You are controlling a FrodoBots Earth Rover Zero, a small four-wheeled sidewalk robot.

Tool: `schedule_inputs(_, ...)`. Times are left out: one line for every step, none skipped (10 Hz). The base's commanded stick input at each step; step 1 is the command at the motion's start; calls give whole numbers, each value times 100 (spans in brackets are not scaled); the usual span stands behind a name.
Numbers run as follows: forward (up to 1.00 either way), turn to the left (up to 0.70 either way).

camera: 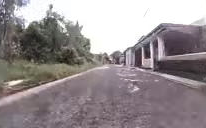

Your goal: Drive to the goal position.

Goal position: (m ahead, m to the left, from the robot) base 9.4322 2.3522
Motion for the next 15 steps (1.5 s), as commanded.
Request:
schedule_inputs(100,-25)
schedule_inputs(100,-14)
schedule_inputs(100,0)
schedule_inputs(100,0)
schedule_inputs(100,0)
schedule_inputs(100,0)
schedule_inputs(100,0)
schedule_inputs(100,0)
schedule_inputs(100,0)
schedule_inputs(100,0)
schedule_inputs(100,0)
schedule_inputs(100,0)
schedule_inputs(100,2)
schedule_inputs(100,20)
schedule_inputs(100,34)
